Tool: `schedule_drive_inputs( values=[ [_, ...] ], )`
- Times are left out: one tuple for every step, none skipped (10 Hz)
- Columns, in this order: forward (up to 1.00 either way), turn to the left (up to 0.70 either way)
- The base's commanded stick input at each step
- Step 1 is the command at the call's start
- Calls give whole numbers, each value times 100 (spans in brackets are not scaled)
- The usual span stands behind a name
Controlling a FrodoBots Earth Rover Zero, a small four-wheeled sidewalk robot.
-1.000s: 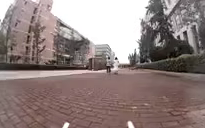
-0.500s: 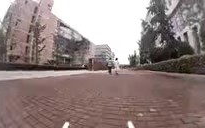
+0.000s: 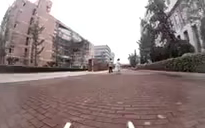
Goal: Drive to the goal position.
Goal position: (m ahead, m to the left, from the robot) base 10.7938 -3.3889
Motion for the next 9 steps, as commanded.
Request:
schedule_drive_inputs(
  values=[
    [45,0],
    [45,0],
    [45,-5],
    [45,-26],
    [45,-27],
    [45,-27],
    [45,-27],
    [45,-27],
    [45,-27]
  ],
)
